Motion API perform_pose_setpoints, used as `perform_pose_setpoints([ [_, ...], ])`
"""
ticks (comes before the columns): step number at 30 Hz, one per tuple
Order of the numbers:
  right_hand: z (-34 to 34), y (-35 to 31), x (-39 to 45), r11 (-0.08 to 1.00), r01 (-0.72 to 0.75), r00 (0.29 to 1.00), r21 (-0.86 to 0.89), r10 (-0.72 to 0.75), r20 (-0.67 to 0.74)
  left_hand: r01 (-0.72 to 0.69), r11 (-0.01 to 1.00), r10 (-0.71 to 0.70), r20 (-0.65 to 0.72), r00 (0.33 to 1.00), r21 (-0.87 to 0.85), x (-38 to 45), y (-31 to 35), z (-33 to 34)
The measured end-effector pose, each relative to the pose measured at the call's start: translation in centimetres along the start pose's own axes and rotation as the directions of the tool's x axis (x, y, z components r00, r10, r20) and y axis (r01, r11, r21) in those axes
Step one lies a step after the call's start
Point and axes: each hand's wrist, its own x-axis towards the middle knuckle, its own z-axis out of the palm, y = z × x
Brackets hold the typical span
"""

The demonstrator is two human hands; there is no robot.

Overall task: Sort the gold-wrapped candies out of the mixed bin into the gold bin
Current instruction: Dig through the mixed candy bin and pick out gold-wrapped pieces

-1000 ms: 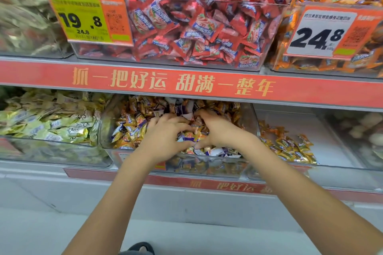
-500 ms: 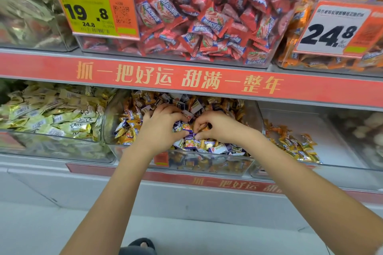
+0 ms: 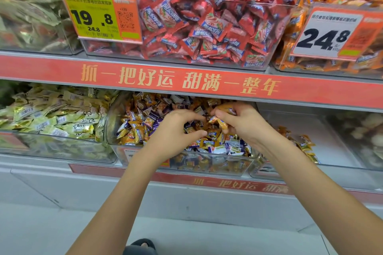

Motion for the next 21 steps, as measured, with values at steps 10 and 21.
perform_pose_setpoints([
  [10, -9.0, 4.6, -5.6, 0.973, -0.125, 0.898, -0.195, 0.027, -0.440, 0.014, 0.971, -0.054, 0.163, 0.985, 0.238, -0.6, 0.9, 1.5],
  [21, -1.3, 0.4, -4.1, 0.613, 0.299, 0.931, -0.732, -0.355, 0.083, 0.049, 0.967, -0.084, 0.131, 0.988, 0.252, -0.2, -1.2, 0.0],
])
